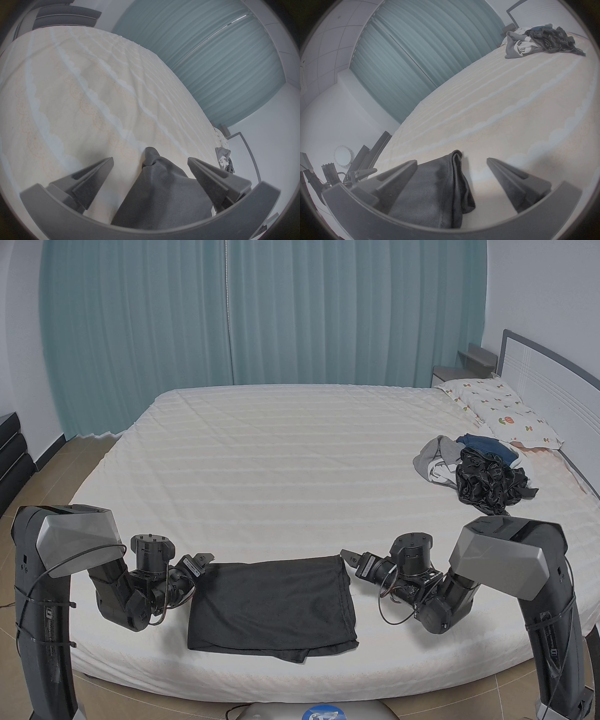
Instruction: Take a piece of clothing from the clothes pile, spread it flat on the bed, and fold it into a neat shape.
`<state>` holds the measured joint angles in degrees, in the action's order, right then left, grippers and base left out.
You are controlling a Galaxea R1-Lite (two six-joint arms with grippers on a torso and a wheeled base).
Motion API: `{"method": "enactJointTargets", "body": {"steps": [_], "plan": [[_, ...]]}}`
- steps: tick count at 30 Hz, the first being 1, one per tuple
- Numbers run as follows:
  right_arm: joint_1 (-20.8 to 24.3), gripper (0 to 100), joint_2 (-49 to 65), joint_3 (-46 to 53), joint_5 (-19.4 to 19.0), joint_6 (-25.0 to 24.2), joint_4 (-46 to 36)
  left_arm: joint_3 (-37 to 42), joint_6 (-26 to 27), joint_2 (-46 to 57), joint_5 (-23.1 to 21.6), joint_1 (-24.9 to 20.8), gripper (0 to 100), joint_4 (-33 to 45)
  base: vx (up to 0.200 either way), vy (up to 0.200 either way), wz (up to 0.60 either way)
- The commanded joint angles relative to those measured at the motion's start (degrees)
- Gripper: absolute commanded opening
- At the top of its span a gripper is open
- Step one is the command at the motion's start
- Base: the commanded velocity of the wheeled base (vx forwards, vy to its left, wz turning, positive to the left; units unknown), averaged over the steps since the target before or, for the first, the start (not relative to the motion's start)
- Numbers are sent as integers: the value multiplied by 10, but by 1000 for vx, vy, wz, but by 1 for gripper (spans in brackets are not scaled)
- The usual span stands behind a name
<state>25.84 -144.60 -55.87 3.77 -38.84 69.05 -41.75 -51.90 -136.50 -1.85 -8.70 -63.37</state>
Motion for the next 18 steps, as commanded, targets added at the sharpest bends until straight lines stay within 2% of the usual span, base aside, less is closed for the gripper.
{"method": "enactJointTargets", "body": {"steps": [1,2,5,6,10,14,15,18], "plan": [[-40,100,110,123,0,1,50,48,0,39,-1,10,100,-38,0,0,0],[-56,100,149,181,0,2,70,73,5,52,1,18,100,-78,0,0,0],[-70,100,179,224,0,2,92,88,5,73,1,26,100,-113,0,0,0],[-87,100,218,277,0,3,120,112,4,117,-1,35,100,-136,0,0,0],[-109,100,301,373,0,22,151,125,22,190,-1,47,100,-136,0,0,0],[-116,100,360,422,0,35,160,127,58,221,-1,53,100,-134,0,0,0],[-121,100,427,462,0,54,159,131,107,259,4,58,100,-123,0,0,0],[-121,100,487,495,-1,76,155,142,142,313,4,66,100,-104,0,0,0]]}}
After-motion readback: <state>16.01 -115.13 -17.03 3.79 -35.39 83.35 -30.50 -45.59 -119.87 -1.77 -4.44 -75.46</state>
